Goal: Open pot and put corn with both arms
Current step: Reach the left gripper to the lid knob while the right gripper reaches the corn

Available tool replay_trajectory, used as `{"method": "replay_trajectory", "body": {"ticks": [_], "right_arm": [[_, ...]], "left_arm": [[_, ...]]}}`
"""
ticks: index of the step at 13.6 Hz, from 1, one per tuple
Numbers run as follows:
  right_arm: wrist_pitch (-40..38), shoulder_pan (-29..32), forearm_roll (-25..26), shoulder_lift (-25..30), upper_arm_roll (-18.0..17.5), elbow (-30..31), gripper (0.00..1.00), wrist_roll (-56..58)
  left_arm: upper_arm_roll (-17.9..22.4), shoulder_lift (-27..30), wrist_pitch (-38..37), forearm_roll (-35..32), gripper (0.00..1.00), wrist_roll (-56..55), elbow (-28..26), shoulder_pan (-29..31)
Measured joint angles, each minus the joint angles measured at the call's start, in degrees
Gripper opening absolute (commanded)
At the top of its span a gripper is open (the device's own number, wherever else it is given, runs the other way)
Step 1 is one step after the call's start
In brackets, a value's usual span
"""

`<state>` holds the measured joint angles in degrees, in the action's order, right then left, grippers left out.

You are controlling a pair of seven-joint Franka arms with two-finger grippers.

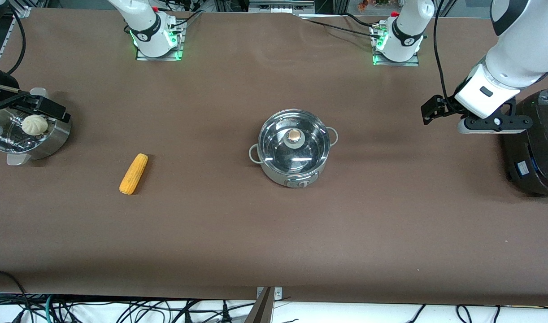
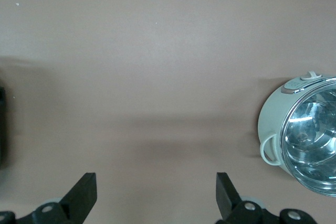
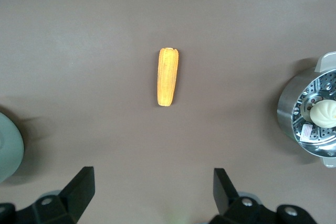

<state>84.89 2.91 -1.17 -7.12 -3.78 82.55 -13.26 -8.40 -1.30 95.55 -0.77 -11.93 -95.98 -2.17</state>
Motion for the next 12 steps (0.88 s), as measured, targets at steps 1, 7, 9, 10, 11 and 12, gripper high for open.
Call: {"method": "replay_trajectory", "body": {"ticks": [1, 7, 9, 10, 11, 12], "right_arm": [[0.0, 0.0, 0.0, 0.0, 0.0, 0.0, 1.0, 0.0], [-0.1, 0.1, 0.0, -0.2, 0.1, 0.0, 1.0, -0.1], [-0.1, 0.1, 0.0, -1.8, 0.1, 0.1, 1.0, -0.1], [0.0, 0.2, 0.0, -3.7, 0.1, 0.2, 1.0, -0.1], [0.5, 0.2, 0.0, -6.1, 0.1, 0.4, 1.0, -0.1], [2.8, 0.2, 0.0, -9.1, 0.1, 0.6, 1.0, -0.1]], "left_arm": [[0.0, -0.1, 0.0, 0.0, 1.0, 0.1, 0.1, 0.1], [-0.9, -2.6, -0.2, 1.8, 1.0, 1.0, 0.3, -1.9], [-2.0, -4.8, 0.9, 4.8, 1.0, -0.6, 0.4, -7.0], [-2.4, -6.4, 3.5, 5.3, 1.0, -4.5, 0.9, -10.4], [-2.6, -8.4, 5.6, 5.3, 1.0, -9.7, 2.0, -13.7], [-2.7, -10.6, 7.0, 5.3, 1.0, -15.0, 3.3, -16.7]]}}
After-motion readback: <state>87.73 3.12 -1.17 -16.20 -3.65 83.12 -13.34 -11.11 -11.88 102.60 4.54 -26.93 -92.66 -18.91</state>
